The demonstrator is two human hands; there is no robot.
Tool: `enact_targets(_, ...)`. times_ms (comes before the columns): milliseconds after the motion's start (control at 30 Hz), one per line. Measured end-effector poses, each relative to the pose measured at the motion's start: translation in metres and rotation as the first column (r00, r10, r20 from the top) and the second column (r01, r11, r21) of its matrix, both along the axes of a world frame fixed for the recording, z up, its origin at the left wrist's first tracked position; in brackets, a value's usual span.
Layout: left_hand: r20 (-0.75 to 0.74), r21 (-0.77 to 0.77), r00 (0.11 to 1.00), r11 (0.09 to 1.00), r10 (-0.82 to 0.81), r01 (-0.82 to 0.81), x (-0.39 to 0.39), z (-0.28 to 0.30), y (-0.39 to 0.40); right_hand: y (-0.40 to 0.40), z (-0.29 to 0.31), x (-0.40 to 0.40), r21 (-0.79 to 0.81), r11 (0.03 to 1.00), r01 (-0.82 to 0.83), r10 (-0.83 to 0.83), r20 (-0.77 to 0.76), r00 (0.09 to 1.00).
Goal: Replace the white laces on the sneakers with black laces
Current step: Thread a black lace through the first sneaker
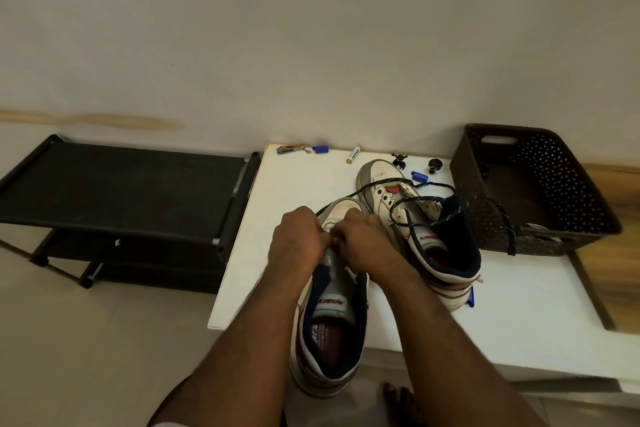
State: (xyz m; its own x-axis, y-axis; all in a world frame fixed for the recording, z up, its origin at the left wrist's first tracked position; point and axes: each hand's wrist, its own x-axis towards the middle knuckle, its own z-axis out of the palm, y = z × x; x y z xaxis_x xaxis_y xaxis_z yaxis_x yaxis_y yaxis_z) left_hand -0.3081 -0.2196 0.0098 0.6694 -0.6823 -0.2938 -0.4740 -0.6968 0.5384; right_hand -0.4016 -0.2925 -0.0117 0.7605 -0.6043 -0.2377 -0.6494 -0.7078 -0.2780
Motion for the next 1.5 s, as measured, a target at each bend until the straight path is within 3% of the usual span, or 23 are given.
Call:
enact_targets(400,-0.098,-0.141,0.988,0.981,0.119,-0.133,0.029,0.000,0.001,0.019,0.081,-0.040,0.307,0.926,-0.220,0.184,0.142,0.973)
enact_targets(567,-0.090,-0.211,0.978,0.956,0.189,-0.204,0.032,-0.002,0.000,0.036,0.112,-0.068,0.618,0.697,-0.364,0.260,0.256,0.931)
enact_targets(633,-0.082,-0.207,0.979,0.957,0.189,-0.202,0.033,-0.001,0.001,0.038,0.109,-0.073,0.656,0.669,-0.349,0.253,0.241,0.937)
enact_targets(833,-0.103,-0.228,0.986,0.962,0.130,-0.150,0.038,-0.001,0.002,0.032,0.096,-0.071,0.635,0.736,-0.234,-0.021,0.366,0.930)
enact_targets(933,-0.025,-0.416,0.991,0.900,0.134,-0.132,0.040,0.004,0.001,0.017,0.095,-0.076,0.594,0.802,-0.058,-0.350,0.547,0.761)
enact_targets(1000,-0.018,-0.554,0.993,0.826,0.115,-0.106,0.035,0.012,-0.001,-0.003,0.093,-0.088,0.393,0.905,0.160,-0.387,0.607,0.695)
enact_targets(1033,-0.036,-0.603,0.994,0.791,0.100,-0.101,0.030,0.016,-0.002,-0.014,0.091,-0.096,0.258,0.934,0.249,-0.354,0.562,0.747)
enact_targets(1100,-0.090,-0.664,0.994,0.740,0.059,-0.104,0.018,0.028,-0.004,-0.030,0.082,-0.112,0.028,0.941,0.336,-0.330,0.282,0.901)
enact_targets(1167,-0.196,-0.679,0.981,0.723,-0.016,-0.124,0.005,0.036,-0.005,-0.034,0.073,-0.118,-0.043,0.922,0.384,-0.378,0.103,0.920)
enact_targets(1233,-0.303,-0.671,0.948,0.728,-0.095,-0.142,-0.001,0.038,-0.006,-0.033,0.068,-0.116,-0.097,0.908,0.407,-0.383,0.197,0.902)
enact_targets(1300,-0.313,-0.674,0.940,0.728,-0.133,-0.121,-0.004,0.040,-0.006,-0.031,0.069,-0.110,-0.158,0.890,0.427,-0.351,0.358,0.865)
enact_targets(1367,-0.317,-0.666,0.932,0.741,-0.178,-0.085,-0.007,0.048,-0.004,-0.025,0.076,-0.101,-0.067,0.893,0.444,-0.332,0.568,0.753)
enact_targets(1433,-0.413,-0.553,0.877,0.833,-0.246,-0.027,-0.014,0.060,-0.002,-0.012,0.086,-0.087,0.181,0.918,0.353,-0.365,0.735,0.571)
enact_targets(1467,-0.470,-0.468,0.839,0.883,-0.272,0.025,-0.016,0.063,-0.002,-0.004,0.089,-0.079,0.227,0.930,0.291,-0.357,0.750,0.557)
enact_targets(1500,-0.519,-0.394,0.807,0.917,-0.282,0.067,-0.016,0.064,-0.003,0.002,0.089,-0.073,0.208,0.950,0.233,-0.309,0.737,0.602)
